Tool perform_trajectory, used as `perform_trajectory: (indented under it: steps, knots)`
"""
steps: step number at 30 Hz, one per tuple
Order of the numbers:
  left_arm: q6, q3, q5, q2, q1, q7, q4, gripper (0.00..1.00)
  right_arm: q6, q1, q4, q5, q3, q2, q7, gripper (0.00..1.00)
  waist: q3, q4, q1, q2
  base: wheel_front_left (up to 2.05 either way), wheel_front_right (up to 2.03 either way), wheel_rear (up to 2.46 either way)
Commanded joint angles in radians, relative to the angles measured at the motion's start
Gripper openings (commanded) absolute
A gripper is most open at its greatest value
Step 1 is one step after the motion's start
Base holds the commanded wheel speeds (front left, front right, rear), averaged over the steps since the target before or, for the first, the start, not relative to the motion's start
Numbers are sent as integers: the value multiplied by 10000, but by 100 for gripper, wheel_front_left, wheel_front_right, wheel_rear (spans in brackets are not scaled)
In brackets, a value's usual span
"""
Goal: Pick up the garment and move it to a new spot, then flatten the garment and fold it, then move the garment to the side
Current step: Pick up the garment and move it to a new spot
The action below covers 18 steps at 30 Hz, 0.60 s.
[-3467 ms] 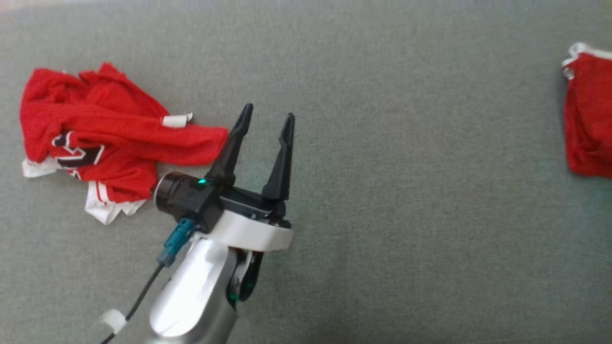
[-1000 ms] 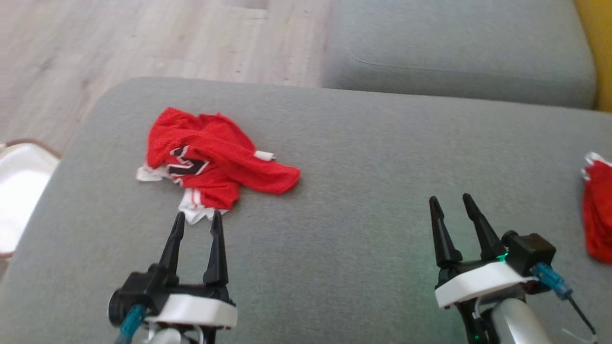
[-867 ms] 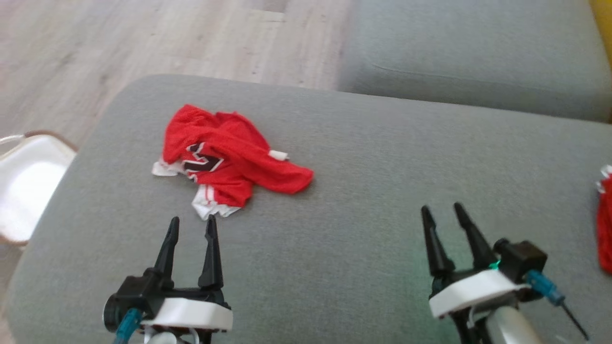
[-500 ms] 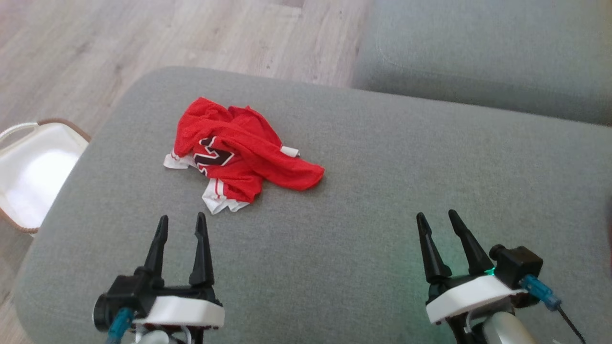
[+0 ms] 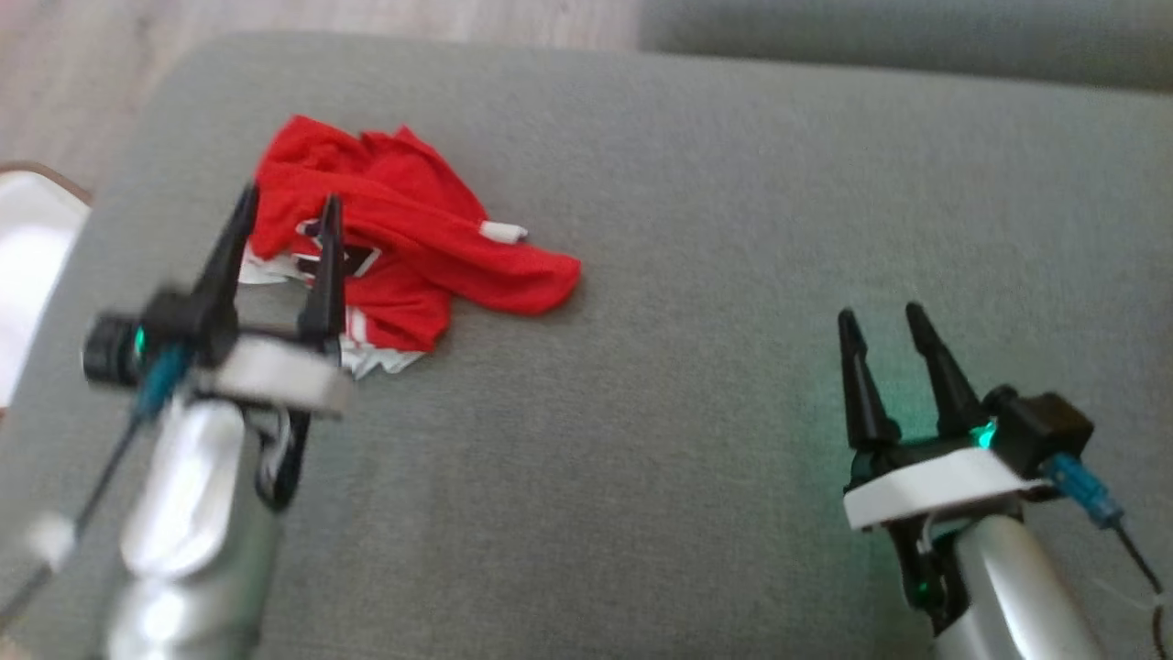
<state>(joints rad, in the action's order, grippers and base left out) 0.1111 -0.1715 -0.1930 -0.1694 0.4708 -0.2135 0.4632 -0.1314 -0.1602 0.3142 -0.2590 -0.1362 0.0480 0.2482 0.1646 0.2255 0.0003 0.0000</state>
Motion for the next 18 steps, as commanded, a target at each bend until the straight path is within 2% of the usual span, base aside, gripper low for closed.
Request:
perform_trajectory:
  steps: [1, 3, 7, 12, 15, 18]
  knots:
    - [99, -79, 50, -438, 742, 378, 47, 100, 7, -384, -377, 84, -119, 22, 135, 100, 533, -418, -3, 0, 0, 0, 0]
    - [169, -640, -11, -753, 1387, 945, 529, 100, 7, -516, -445, 111, -42, 22, 135, 100, 768, -578, -3, 0, 0, 0, 0]
    - [190, -2538, -649, -1483, 2296, 2050, 1188, 100, 7, -758, -551, 113, -20, 22, 135, 100, 1176, -921, -3, 0, 0, 0, 0]
    - [193, -4489, -1362, -2558, 3120, 2843, 1867, 100, 7, -971, -631, 66, -32, 22, 135, 100, 1570, -1297, -3, 0, 0, 0, 0]
    - [193, -4897, -1502, -2909, 3516, 2900, 2425, 100, 7, -1026, -666, 45, -13, 22, 135, 100, 1702, -1462, -3, 0, 0, 0, 0]
    - [194, -5050, -1549, -2962, 3686, 2854, 2801, 100, 7, -1037, -676, 32, 11, 22, 135, 100, 1731, -1530, -3, 0, 0, 0, 0]
